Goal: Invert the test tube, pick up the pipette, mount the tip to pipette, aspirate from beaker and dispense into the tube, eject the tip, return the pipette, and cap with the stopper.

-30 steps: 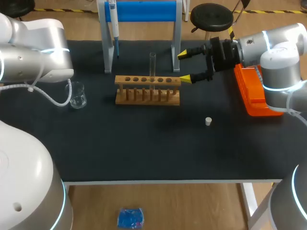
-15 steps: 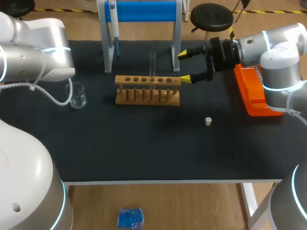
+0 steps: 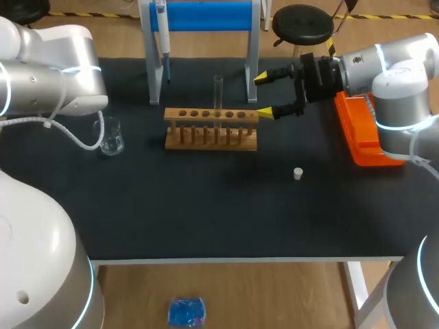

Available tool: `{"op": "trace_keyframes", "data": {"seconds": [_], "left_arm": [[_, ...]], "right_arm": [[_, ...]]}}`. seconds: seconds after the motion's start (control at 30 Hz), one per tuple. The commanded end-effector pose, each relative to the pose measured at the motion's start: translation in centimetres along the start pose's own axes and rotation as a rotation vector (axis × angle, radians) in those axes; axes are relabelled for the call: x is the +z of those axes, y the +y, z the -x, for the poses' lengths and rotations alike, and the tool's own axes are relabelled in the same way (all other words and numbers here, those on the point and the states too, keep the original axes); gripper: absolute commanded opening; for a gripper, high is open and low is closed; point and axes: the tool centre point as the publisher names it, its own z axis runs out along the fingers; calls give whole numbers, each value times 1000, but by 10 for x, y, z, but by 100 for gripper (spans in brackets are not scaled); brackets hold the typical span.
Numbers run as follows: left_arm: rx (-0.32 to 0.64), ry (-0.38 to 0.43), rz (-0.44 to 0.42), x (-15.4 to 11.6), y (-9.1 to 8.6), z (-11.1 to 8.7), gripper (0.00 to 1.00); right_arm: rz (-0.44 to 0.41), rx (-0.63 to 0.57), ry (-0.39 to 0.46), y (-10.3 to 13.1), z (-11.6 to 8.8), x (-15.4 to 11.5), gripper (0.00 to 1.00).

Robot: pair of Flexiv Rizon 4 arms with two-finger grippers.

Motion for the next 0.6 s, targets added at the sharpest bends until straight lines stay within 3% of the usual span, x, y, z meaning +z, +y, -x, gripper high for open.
{"op": "trace_keyframes", "data": {"seconds": [0.03, 0.6], "left_arm": [[0, 0, 12, 3, -2, 1, 0], [27, -31, 19, 2, 2, 1, 0]], "right_arm": [[-1, -1, 0, 0, 0, 0, 100], [-1, -1, 0, 0, 0, 0, 100]]}}
